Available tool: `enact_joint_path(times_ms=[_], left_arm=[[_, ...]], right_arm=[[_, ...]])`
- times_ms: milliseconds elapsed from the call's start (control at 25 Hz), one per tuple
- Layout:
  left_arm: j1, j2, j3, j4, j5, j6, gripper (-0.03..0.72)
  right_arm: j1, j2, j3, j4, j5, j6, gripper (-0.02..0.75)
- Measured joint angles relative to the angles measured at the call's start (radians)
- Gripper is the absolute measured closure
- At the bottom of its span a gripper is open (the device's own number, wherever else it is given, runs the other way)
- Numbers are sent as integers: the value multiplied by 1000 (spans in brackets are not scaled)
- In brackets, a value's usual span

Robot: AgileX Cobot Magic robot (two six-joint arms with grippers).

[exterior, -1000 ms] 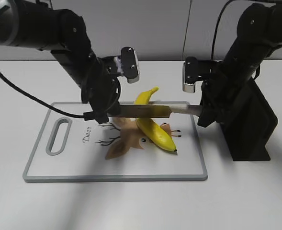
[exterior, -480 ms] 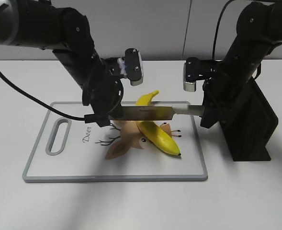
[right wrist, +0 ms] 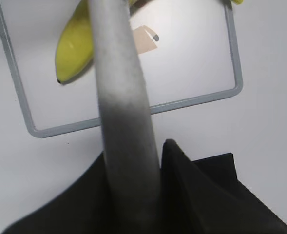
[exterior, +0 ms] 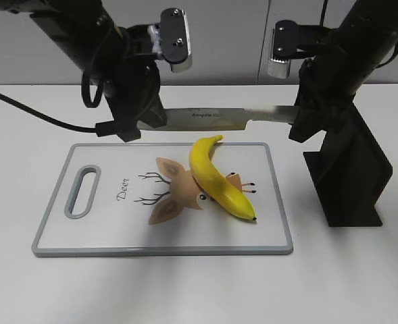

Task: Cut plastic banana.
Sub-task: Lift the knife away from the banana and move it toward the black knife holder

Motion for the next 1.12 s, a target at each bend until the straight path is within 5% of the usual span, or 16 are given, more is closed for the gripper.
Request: enact_joint_path(times_ms=[240, 520, 600, 1120], left_arm=[[0, -68, 0, -3, 48, -34, 649], [-1, -110, 0, -45, 58, -76, 216], [-1, -122, 0, -53, 51, -108, 143], [111, -286, 0, -60, -2, -389, 105]], right_arm=[[32, -85, 0, -37, 50, 137, 507], [38, -118, -1, 19, 106, 247, 510], [39, -121, -1, 13, 115, 292, 510], [36, -249, 79, -90, 107, 582, 561]])
